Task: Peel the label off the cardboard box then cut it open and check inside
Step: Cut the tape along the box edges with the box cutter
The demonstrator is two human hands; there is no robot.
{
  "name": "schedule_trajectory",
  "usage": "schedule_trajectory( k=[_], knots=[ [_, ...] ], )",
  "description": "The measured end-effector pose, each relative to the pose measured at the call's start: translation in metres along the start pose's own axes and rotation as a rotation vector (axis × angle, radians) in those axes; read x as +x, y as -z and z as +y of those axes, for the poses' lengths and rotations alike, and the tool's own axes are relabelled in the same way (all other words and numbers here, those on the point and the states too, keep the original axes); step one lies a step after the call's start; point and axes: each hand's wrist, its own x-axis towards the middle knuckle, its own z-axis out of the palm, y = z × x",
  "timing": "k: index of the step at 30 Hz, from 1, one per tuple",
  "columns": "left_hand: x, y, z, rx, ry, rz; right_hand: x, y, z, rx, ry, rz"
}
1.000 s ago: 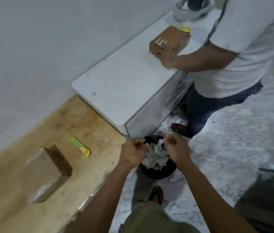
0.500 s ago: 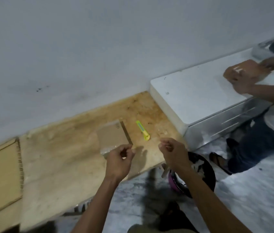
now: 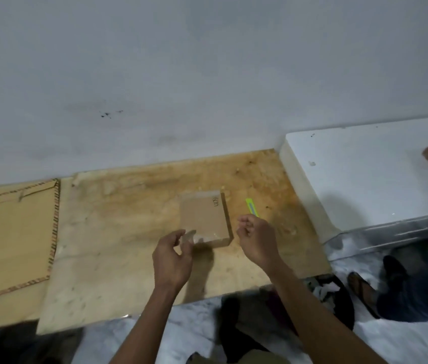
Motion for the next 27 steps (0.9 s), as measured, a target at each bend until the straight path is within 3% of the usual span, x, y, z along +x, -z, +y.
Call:
schedule_trajectory(
  k=[10, 23, 27],
  knots=[
    [0.064, -0.055, 0.009, 0.214, 0.087, -0.041, 0.084, -0.007, 0.051, -0.092, -0.293, 0.104],
    [0.077, -0.088, -0.006, 0.188, 0.149, -0.080, 0.111, -0.016, 0.076, -0.291, -0.319, 0.098],
    [0.073, -0.088, -0.007, 0.211, 0.108, -0.059, 0.114, -0.021, 0.077, -0.251, -0.358, 0.059]
  ],
)
